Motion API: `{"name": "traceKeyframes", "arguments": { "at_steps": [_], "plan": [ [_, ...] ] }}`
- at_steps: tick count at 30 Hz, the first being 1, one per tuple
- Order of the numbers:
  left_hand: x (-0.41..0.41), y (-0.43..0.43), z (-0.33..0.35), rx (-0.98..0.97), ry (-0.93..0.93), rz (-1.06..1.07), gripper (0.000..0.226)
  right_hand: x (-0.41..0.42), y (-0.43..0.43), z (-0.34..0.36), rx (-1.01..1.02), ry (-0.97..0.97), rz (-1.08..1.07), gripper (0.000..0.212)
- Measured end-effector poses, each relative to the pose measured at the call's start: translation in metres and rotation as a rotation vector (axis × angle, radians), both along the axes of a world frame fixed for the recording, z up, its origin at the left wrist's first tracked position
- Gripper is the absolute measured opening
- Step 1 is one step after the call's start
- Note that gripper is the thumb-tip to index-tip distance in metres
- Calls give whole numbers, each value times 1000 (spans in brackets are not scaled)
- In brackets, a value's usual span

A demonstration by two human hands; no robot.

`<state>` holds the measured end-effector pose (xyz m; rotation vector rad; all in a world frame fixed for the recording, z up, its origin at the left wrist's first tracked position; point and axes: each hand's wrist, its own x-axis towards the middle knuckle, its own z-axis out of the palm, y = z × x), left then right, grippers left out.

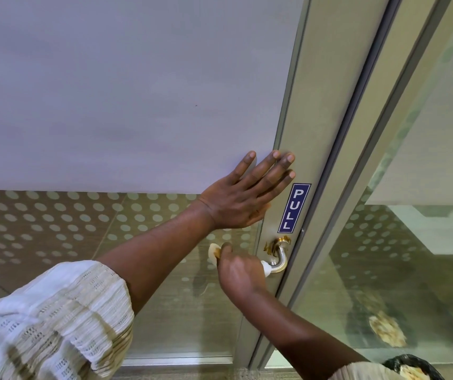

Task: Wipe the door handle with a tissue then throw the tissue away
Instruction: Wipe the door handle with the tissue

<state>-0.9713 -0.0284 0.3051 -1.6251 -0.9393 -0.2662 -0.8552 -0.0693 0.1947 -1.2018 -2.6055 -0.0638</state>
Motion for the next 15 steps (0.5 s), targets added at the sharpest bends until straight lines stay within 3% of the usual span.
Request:
{"name": "traceKeyframes", "arguments": {
  "at_steps": [3,7,11,15],
  "plan": [
    [0,0,0,-4,-10,-5,66,23,9,-28,216,108,246,33],
    [-1,0,0,-10,-15,-11,65,63,27,-39,345,11,393,51],
    [-1,0,0,-12,-14,-10,65,90,41,-40,298,63,370,45],
    [-1,1,-1,3,-9,-17,67,108,20,-52,140,372,249,47]
  ]
}}
